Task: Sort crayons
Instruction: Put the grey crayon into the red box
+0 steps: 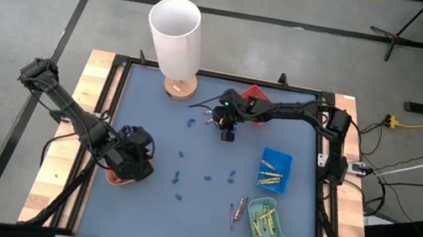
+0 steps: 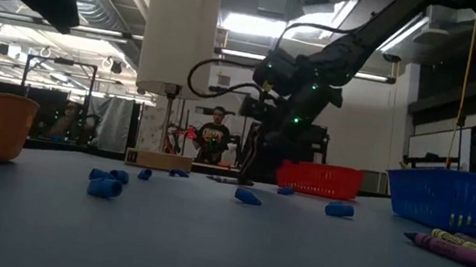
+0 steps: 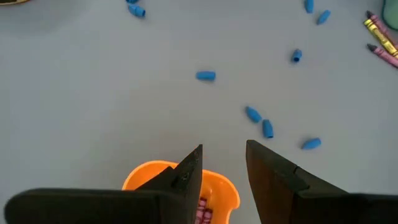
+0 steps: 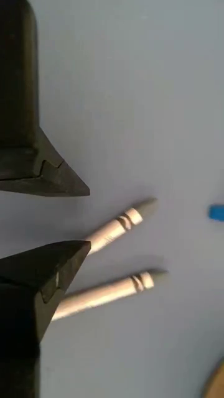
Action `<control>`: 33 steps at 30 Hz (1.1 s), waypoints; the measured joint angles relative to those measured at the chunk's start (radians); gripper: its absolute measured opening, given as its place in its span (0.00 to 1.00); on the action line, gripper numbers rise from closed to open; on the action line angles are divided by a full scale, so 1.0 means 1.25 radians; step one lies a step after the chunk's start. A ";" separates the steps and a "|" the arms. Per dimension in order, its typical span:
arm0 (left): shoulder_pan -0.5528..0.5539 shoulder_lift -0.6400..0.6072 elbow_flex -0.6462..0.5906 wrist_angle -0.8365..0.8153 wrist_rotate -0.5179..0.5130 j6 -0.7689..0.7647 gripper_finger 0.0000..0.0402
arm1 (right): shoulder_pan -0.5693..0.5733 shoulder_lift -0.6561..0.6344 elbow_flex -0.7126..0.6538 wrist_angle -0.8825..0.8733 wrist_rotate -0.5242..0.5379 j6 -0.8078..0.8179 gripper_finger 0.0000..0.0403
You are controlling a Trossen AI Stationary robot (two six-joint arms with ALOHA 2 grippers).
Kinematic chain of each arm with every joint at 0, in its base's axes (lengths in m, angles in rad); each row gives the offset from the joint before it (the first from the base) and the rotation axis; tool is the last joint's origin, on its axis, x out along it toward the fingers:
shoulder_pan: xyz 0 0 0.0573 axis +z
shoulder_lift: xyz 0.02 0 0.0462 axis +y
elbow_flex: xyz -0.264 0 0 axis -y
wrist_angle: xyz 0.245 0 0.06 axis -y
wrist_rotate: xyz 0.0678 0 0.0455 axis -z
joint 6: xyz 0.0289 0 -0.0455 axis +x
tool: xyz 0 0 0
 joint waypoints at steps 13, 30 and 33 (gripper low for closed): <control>0.038 0.000 0.000 -0.001 -0.001 0.000 0.27 | -0.001 0.011 0.000 0.063 0.009 -0.017 0.31; 0.044 0.000 0.000 0.001 0.005 0.001 0.27 | -0.005 0.031 0.002 0.043 0.027 -0.014 0.31; 0.044 0.000 0.000 0.001 0.005 0.001 0.27 | -0.005 0.031 0.002 0.040 0.027 -0.014 0.31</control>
